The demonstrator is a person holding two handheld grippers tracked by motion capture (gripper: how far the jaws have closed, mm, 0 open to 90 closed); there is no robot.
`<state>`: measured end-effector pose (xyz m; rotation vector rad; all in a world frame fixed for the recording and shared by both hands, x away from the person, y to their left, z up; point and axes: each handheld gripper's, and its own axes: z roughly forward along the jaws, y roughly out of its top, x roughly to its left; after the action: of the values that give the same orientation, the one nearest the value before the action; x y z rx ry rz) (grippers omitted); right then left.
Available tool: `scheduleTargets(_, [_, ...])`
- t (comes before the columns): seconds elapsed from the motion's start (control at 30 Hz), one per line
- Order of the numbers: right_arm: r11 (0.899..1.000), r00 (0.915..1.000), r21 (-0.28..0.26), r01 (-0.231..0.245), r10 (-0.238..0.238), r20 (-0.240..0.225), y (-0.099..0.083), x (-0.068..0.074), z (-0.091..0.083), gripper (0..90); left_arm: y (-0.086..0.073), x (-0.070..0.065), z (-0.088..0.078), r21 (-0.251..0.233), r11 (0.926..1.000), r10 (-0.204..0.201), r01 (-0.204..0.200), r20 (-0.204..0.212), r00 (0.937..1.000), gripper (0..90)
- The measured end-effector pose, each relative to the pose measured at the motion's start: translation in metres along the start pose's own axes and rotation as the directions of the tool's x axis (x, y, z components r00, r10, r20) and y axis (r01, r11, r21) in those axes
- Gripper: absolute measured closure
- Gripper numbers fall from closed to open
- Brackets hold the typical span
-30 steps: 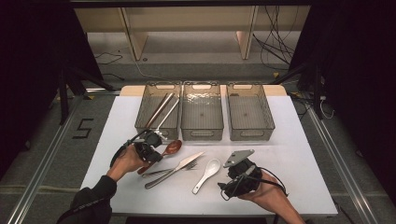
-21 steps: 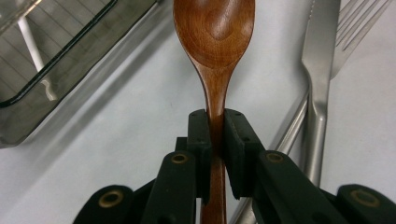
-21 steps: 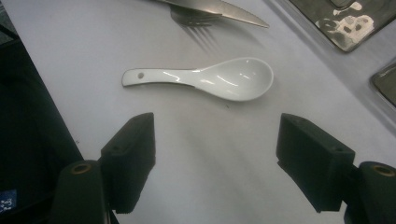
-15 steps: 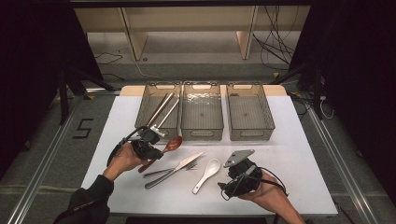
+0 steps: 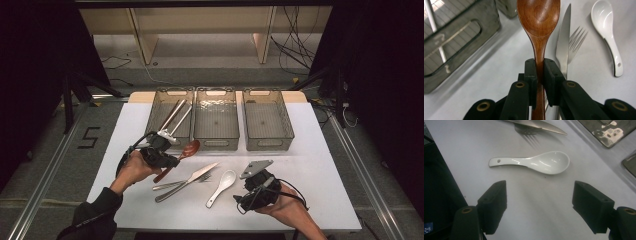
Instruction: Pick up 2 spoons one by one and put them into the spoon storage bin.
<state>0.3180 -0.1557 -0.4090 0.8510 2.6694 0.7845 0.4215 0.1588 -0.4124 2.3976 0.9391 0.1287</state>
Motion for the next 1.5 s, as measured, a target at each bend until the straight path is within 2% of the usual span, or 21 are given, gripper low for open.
scheduleTargets(0.1, [1.0, 1.0, -0.002, -0.008, 0.008, 0.003, 0.0, 0.0, 0.0, 28.0, 0.004, 0.0, -0.004, -0.028, 0.9996, -0.01, 0.01, 0.009, 0.9999, 80.9])
scheduleTargets(0.33, [1.0, 0.9998, -0.006, -0.018, 0.018, 0.007, 0.0, -0.001, 0.0, 26.6, 0.02, 0.0, -0.008, -0.065, 0.9979, 0.005, -0.005, -0.001, 1.0, 80.8])
scheduleTargets(0.53, [1.0, 0.9999, -0.007, -0.013, 0.013, 0.004, 0.0, -0.002, 0.0, 26.5, 0.035, 0.001, -0.006, -0.098, 0.9951, -0.012, 0.012, -0.002, 0.9999, 80.8])
scheduleTargets(0.97, [1.0, 0.9998, -0.008, -0.017, 0.017, 0.004, 0.001, -0.001, -0.001, 26.5, 0.062, 0.011, -0.005, -0.144, 0.989, -0.033, 0.031, -0.013, 0.9994, 80.8])
scheduleTargets(1.13, [1.0, 0.9999, -0.005, -0.01, 0.01, 0.001, 0.0, -0.002, -0.001, 26.5, 0.076, 0.015, -0.005, -0.172, 0.984, -0.052, 0.047, -0.026, 0.9983, 80.8])
scheduleTargets(1.5, [1.0, 0.9999, -0.008, -0.016, 0.016, -0.001, 0.0, -0.002, -0.001, 26.5, 0.102, 0.02, 0.0, -0.189, 0.9799, -0.07, 0.063, -0.031, 0.9971, 80.8])
